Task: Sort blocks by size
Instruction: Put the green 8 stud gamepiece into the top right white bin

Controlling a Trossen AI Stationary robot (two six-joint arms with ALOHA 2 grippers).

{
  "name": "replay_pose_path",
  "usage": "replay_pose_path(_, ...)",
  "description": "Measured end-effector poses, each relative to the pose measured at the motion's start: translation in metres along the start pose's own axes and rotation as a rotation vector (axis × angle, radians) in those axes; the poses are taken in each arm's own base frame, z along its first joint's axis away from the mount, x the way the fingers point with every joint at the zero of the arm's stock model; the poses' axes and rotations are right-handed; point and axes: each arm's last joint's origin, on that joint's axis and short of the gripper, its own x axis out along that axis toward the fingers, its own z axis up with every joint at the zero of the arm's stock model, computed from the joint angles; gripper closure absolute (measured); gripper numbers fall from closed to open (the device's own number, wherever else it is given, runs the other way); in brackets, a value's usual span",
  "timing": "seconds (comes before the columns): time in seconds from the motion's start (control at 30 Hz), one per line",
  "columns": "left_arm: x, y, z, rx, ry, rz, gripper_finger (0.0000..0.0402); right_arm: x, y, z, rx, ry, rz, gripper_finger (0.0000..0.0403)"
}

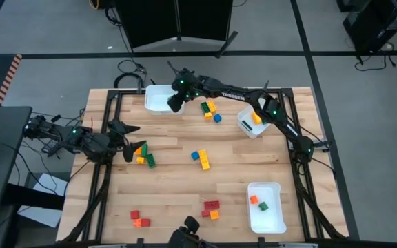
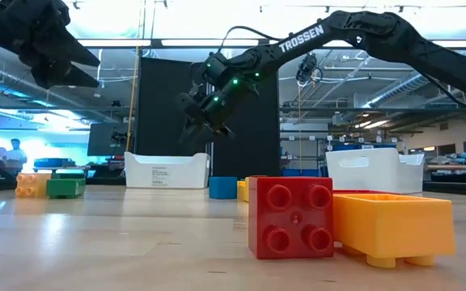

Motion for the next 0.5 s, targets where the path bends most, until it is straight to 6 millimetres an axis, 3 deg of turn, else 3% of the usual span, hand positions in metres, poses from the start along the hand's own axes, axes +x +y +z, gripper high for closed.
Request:
replay_pose_path(0.27, 0.0, 0.0, 0.0, 0.0, 0.001, 0.0, 0.0041, -0.006, -0.005, 0.001, 0.059, 0.032, 0.005, 0.0205)
replay_pose_path(0.5, 0.0, 0.0, 0.0, 0.0, 0.001, -0.003, 0.0041, -0.044, -0.01, 0.011, 0.092, 0.097, 0.002, 0.0205)
